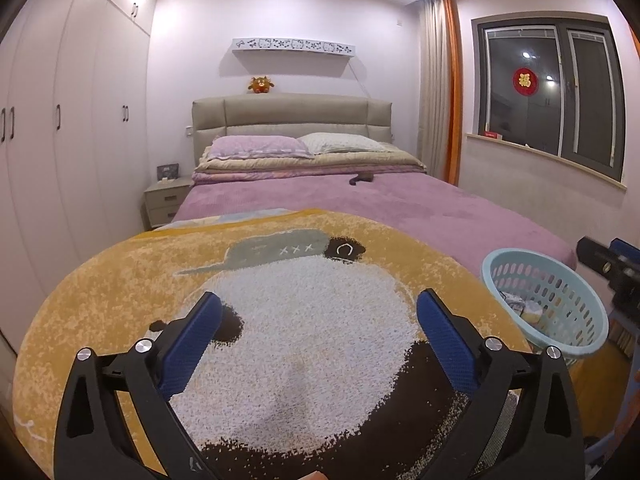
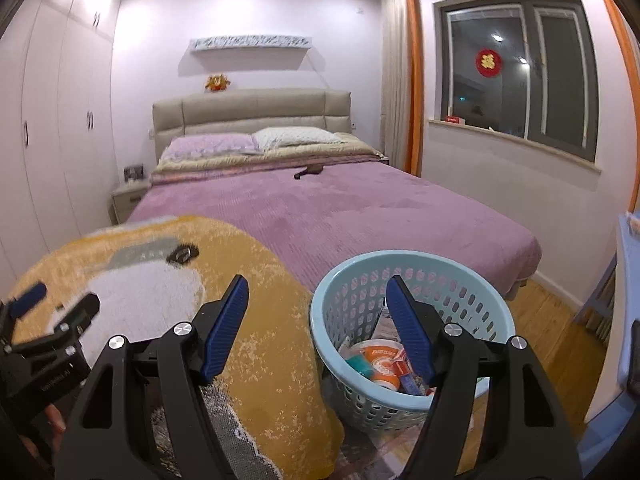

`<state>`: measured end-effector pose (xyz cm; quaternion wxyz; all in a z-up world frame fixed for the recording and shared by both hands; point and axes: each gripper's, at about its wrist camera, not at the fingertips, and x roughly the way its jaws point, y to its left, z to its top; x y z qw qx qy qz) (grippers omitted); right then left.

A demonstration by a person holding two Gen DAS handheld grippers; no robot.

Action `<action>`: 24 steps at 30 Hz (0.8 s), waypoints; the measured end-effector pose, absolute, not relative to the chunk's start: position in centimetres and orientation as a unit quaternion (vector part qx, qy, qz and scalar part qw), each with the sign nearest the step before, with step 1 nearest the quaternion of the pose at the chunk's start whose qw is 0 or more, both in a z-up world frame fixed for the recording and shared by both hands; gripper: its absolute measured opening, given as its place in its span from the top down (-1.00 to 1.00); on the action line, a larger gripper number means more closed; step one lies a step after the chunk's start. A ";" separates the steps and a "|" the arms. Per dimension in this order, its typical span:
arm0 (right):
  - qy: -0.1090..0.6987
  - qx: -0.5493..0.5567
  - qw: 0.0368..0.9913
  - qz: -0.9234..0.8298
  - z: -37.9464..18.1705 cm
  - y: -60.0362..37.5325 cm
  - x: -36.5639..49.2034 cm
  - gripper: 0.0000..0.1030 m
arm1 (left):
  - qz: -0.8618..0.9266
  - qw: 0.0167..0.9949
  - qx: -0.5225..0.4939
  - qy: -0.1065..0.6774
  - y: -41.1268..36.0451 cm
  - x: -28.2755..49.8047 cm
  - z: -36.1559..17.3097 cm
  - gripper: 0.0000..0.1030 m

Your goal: Collect trash

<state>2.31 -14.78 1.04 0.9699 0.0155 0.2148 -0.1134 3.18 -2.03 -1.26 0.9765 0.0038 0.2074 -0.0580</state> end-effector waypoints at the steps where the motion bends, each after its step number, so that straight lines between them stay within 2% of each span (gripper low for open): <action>1: 0.216 0.009 0.969 -0.116 0.9 -14.5 2.5 -0.31 | -0.058 0.976 0.004 0.209 -2.1 3.2 -1.3 -0.85; 24: 0.217 0.012 0.971 -0.105 0.6 -14.0 2.3 -0.31 | -0.056 0.975 -0.001 0.214 -2.1 3.4 -1.3 -0.85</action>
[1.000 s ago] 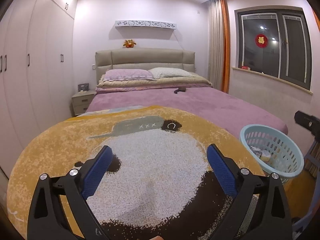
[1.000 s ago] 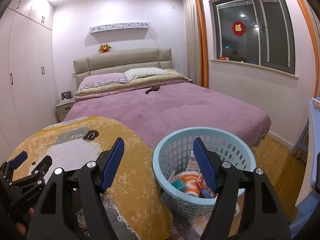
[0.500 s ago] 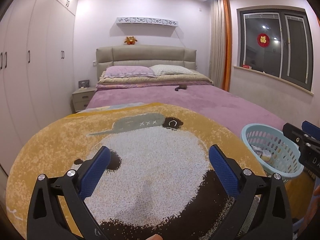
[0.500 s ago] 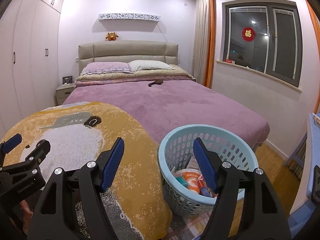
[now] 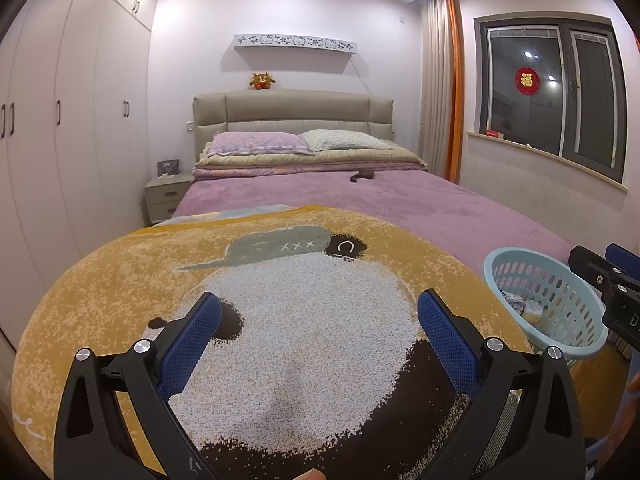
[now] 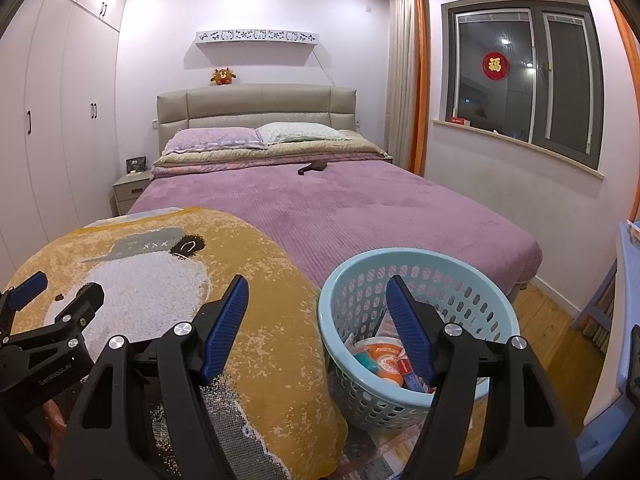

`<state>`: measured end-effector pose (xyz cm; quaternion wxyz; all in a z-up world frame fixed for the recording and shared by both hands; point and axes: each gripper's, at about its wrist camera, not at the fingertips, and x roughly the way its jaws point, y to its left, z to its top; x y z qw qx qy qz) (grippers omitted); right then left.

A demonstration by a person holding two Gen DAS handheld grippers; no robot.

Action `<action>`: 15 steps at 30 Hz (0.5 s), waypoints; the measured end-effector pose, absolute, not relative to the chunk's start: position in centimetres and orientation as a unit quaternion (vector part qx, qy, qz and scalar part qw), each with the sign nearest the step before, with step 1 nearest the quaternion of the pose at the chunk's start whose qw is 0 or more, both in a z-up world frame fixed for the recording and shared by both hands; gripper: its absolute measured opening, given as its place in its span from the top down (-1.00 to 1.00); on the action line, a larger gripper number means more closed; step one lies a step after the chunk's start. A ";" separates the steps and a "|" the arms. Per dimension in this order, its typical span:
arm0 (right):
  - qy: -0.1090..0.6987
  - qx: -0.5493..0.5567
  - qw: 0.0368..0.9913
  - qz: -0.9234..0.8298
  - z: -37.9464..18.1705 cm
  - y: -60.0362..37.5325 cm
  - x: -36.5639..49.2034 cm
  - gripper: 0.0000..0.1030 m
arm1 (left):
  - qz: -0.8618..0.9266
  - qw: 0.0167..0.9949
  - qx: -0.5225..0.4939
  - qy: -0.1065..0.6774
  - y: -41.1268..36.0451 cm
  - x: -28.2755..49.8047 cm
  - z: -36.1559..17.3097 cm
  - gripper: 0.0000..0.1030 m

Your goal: Collect trash

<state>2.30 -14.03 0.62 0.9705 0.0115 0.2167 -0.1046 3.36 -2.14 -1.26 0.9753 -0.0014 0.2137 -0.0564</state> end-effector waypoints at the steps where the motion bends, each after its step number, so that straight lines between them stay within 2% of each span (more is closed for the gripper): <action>1: 0.215 0.012 0.971 -0.103 0.6 -14.0 2.3 -0.31 | -0.056 0.975 -0.001 0.214 -2.2 3.4 -1.3 -0.85; 15: 0.215 0.012 0.972 -0.099 0.4 -13.8 2.3 -0.31 | -0.057 0.975 -0.001 0.213 -2.2 3.3 -1.3 -0.86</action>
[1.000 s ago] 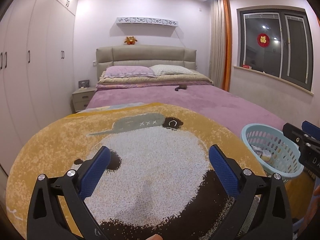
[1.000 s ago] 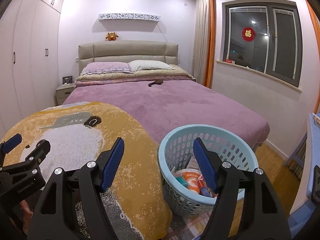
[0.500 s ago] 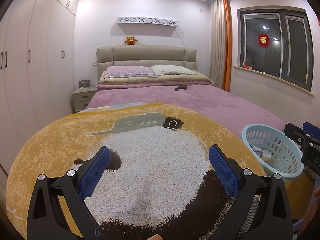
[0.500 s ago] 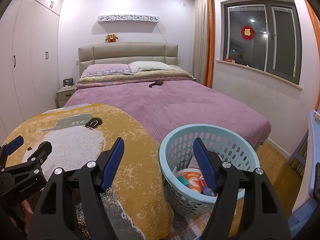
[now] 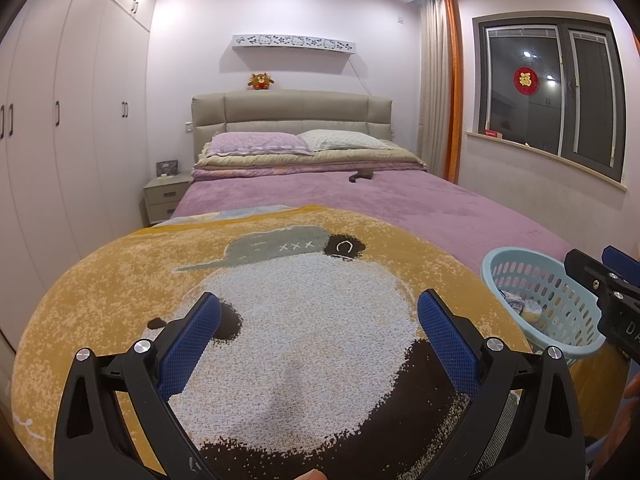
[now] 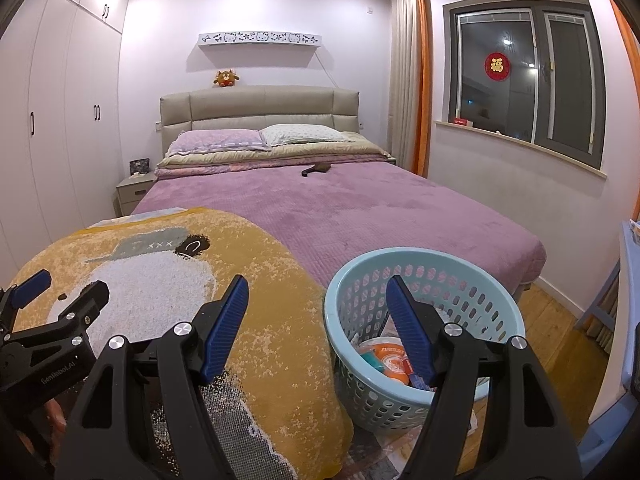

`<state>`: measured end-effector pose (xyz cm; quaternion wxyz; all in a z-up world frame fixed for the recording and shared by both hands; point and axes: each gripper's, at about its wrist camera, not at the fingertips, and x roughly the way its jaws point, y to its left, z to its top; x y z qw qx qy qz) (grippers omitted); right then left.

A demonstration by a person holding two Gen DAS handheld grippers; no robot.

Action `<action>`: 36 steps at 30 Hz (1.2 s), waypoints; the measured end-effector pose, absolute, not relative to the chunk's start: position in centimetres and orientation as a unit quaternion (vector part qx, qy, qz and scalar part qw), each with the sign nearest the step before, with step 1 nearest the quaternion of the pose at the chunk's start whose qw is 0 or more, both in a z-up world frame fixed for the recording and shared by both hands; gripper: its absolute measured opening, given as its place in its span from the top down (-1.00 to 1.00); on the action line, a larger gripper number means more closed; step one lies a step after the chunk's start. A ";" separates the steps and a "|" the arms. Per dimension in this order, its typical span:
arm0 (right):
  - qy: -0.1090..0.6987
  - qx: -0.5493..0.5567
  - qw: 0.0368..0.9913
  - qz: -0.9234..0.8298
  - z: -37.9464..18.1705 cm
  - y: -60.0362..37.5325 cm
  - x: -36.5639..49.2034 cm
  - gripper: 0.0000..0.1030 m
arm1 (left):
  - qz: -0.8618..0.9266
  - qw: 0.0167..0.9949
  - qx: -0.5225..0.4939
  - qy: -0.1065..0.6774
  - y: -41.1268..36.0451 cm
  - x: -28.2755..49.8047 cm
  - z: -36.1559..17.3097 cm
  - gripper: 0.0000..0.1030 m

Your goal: Collect trash

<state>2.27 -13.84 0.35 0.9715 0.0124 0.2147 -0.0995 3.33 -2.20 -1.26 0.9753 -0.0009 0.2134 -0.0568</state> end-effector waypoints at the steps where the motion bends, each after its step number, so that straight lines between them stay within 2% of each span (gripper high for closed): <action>1: 0.215 0.013 0.971 -0.099 0.3 -13.9 2.3 -0.31 | -0.057 0.975 -0.001 0.213 -2.2 3.3 -1.2 -0.86; 36: 0.223 0.027 0.970 -0.090 0.3 -14.3 2.5 -0.31 | -0.058 0.976 0.000 0.212 -1.9 3.4 -1.1 -0.86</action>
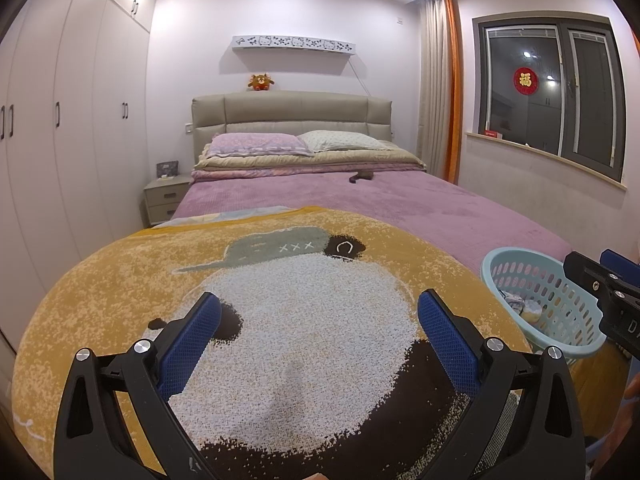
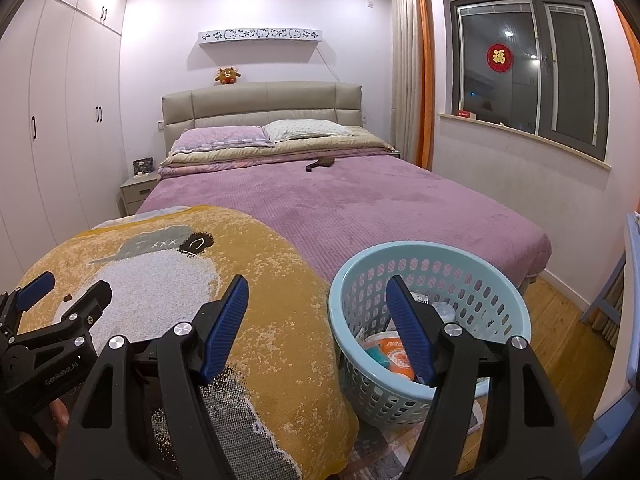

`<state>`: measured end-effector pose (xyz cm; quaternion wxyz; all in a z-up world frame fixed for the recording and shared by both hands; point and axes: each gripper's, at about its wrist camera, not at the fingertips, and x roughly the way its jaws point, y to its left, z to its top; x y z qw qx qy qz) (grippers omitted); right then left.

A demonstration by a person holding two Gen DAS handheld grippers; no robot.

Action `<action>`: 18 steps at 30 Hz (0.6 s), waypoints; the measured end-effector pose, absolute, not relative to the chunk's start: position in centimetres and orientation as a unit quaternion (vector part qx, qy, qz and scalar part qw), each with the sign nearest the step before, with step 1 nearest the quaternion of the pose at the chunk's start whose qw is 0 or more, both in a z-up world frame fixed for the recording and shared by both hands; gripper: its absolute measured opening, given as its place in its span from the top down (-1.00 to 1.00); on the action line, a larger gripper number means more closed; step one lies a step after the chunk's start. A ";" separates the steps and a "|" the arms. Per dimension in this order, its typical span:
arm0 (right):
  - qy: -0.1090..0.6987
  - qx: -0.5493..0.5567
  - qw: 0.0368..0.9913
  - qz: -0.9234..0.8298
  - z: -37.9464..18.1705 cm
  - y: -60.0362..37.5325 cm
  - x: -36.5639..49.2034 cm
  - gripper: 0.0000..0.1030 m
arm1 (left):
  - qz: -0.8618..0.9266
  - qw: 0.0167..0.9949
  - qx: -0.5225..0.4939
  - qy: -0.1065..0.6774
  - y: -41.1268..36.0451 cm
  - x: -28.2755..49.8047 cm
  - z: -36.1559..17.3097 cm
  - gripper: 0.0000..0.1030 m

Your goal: Collect trash

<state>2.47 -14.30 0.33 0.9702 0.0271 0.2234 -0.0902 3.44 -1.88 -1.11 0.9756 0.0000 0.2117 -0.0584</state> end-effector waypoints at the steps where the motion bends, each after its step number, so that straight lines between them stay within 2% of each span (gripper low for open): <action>1: 0.223 0.027 0.970 -0.090 0.3 -14.3 2.5 -0.31 | -0.059 0.976 0.000 0.212 -1.9 3.4 -1.1 -0.86; 18: 0.225 0.026 0.970 -0.086 0.2 -14.3 2.4 -0.31 | -0.059 0.976 0.000 0.212 -1.9 3.4 -1.1 -0.86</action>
